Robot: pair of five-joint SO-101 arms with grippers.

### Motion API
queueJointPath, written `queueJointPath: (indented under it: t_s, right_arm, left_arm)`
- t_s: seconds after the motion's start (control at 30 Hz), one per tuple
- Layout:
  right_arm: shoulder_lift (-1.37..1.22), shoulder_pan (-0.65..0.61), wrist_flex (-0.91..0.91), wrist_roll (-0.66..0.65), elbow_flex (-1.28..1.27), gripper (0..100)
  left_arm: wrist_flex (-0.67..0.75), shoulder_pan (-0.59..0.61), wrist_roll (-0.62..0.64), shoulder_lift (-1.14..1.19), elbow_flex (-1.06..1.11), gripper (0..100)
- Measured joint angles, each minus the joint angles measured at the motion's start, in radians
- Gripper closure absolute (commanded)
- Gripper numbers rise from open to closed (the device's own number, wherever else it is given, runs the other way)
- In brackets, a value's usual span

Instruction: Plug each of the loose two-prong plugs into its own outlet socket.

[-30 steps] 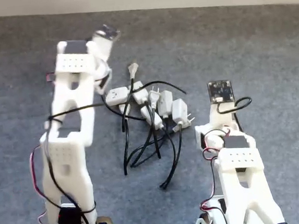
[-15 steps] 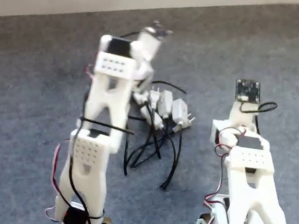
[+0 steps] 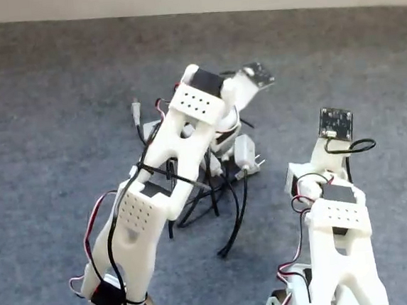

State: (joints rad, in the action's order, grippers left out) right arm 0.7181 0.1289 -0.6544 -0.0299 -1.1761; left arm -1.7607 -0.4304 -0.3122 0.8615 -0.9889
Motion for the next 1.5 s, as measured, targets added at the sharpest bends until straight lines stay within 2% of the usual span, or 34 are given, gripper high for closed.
queueJointPath:
  t_s: [0.23,0.37,0.73,0.93,1.27,1.33,1.5]
  right_arm:
    - [0.000,0.000,0.000,0.000,0.000,99.2]
    - [0.000,0.000,0.000,0.000,0.000,99.2]
    - [0.000,-0.025,0.000,0.000,0.000,99.2]
    - [0.000,-0.035,0.000,0.000,0.000,99.2]
    - [0.000,-0.035,0.000,0.000,0.000,99.2]
    - [0.000,-0.035,0.000,0.000,0.000,99.2]
    - [0.000,-0.035,0.000,0.000,0.000,99.2]
  left_arm:
    - [0.000,0.043,0.002,-0.006,0.094,84]
    - [0.000,0.040,0.002,-0.006,0.097,80]
    - [0.000,-0.071,0.103,-0.006,-0.133,74]
    - [0.032,-0.118,0.104,0.005,-0.157,74]
    - [0.091,-0.124,0.103,0.204,-0.176,74]
    - [0.091,-0.124,0.106,0.213,-0.176,77]
    - [0.091,-0.120,0.091,0.213,-0.176,99]
